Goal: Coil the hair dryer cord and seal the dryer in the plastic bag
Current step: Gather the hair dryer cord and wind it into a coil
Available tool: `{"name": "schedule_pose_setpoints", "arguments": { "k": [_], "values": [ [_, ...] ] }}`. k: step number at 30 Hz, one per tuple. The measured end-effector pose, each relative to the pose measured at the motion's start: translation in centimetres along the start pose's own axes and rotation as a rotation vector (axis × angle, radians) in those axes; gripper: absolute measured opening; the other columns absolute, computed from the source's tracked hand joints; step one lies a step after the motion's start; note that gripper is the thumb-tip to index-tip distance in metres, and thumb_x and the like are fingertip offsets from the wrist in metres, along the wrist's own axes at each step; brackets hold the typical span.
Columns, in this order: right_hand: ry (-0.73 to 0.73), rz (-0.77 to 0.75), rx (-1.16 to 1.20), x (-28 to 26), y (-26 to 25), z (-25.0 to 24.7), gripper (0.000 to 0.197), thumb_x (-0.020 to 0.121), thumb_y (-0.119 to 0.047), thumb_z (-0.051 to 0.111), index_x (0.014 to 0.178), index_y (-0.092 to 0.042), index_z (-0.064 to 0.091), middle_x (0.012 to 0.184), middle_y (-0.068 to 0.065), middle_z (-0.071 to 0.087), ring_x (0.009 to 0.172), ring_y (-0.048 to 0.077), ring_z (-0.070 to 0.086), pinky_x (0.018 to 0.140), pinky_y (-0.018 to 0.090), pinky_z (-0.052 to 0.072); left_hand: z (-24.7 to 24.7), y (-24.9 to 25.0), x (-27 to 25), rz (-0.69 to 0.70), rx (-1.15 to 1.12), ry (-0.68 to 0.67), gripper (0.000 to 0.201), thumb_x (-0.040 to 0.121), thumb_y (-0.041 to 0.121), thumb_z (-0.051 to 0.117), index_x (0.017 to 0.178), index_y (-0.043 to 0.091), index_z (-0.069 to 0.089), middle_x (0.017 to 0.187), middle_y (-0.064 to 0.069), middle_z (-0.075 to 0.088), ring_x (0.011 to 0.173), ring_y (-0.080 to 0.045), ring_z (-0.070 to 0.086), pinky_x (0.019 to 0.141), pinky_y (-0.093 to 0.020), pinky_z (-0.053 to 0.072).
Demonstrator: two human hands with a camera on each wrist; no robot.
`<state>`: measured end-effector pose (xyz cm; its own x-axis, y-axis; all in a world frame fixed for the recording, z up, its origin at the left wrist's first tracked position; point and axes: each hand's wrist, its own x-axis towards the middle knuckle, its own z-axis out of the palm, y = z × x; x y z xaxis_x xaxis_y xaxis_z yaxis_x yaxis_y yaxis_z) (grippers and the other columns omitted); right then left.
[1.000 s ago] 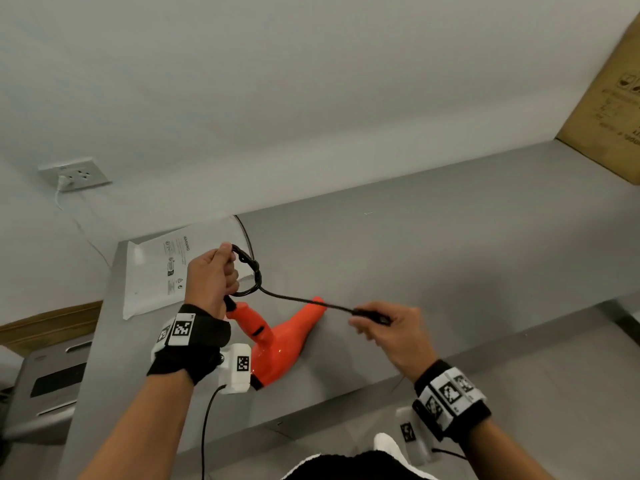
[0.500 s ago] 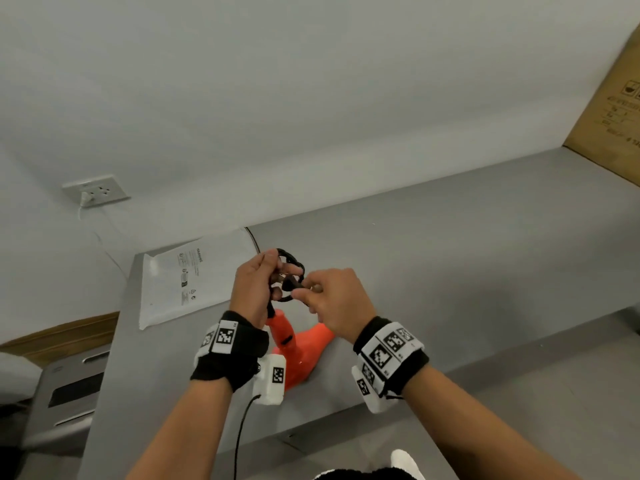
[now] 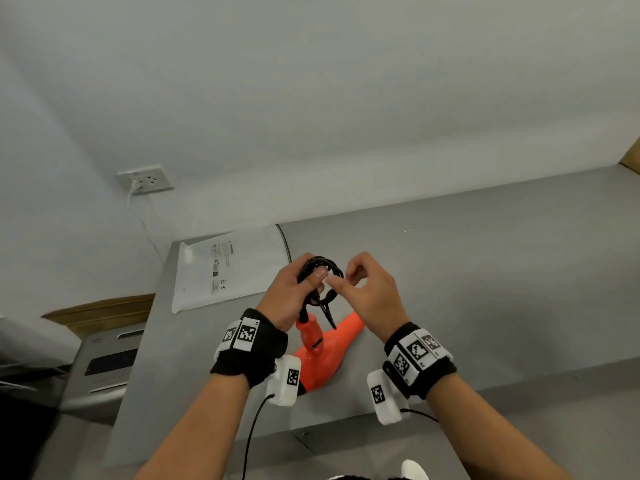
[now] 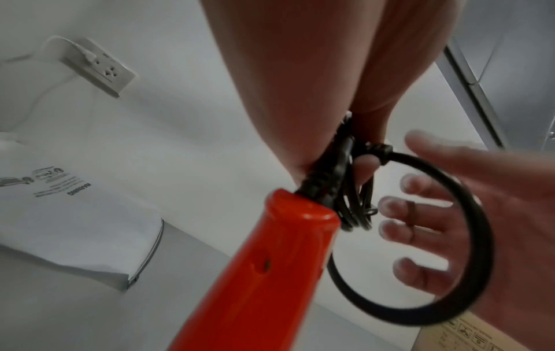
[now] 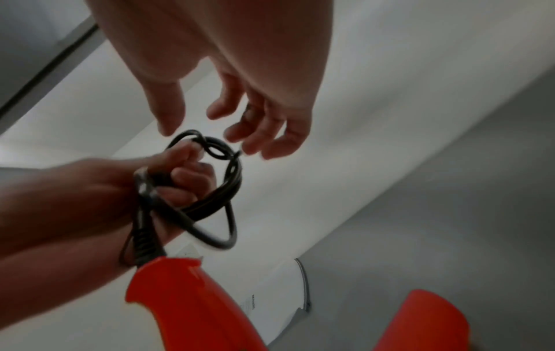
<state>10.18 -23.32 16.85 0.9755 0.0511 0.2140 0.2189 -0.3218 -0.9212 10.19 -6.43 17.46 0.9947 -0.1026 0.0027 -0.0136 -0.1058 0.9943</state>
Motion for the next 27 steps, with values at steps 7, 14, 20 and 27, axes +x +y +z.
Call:
{"name": "schedule_pose_setpoints", "arguments": {
  "k": [7, 14, 20, 27],
  "values": [
    [-0.355, 0.197, 0.365, 1.5, -0.3, 1.1, 0.006, 0.094, -0.008, 0.065, 0.096, -0.004, 0.068, 0.080, 0.013, 0.070, 0.076, 0.022, 0.067, 0.080, 0.035, 0.056, -1.2, 0.2, -0.9, -0.039, -0.030, -0.015, 0.013, 0.104, 0.014, 0.050, 0.106, 0.009, 0.062, 0.085, -0.004, 0.060, 0.066, -0.011, 0.055, 0.056, -0.023, 0.048],
    [-0.302, 0.266, 0.741, 0.8, -1.8, 1.5, 0.008, 0.098, -0.004, 0.056, 0.090, -0.002, 0.057, 0.058, 0.004, 0.043, 0.059, 0.025, 0.058, 0.085, 0.052, 0.054, -3.6, 0.0, -1.7, -0.197, -0.567, 0.086, 0.026, 0.099, 0.001, 0.039, 0.097, 0.002, 0.064, 0.087, -0.009, 0.057, 0.076, -0.020, 0.058, 0.068, -0.028, 0.055],
    [-0.176, 0.314, 0.787, 0.7, -0.9, 1.0, 0.012, 0.101, -0.010, 0.053, 0.090, -0.006, 0.053, 0.058, 0.003, 0.044, 0.059, 0.027, 0.058, 0.081, 0.048, 0.058, -6.9, -0.9, -1.9, -0.167, -0.496, 0.368, 0.029, 0.096, -0.010, 0.051, 0.121, -0.002, 0.063, 0.087, -0.006, 0.058, 0.080, -0.016, 0.059, 0.074, -0.021, 0.054],
    [-0.139, 0.378, 0.767, 0.4, -0.9, 2.1, 0.012, 0.102, -0.012, 0.052, 0.100, -0.001, 0.057, 0.062, 0.009, 0.056, 0.070, 0.031, 0.066, 0.074, 0.044, 0.059, -6.4, 0.6, -1.8, -0.056, -0.865, 0.536, 0.025, 0.093, -0.001, 0.060, 0.117, -0.006, 0.064, 0.123, -0.021, 0.068, 0.109, -0.021, 0.067, 0.094, -0.023, 0.056]
  ]
}}
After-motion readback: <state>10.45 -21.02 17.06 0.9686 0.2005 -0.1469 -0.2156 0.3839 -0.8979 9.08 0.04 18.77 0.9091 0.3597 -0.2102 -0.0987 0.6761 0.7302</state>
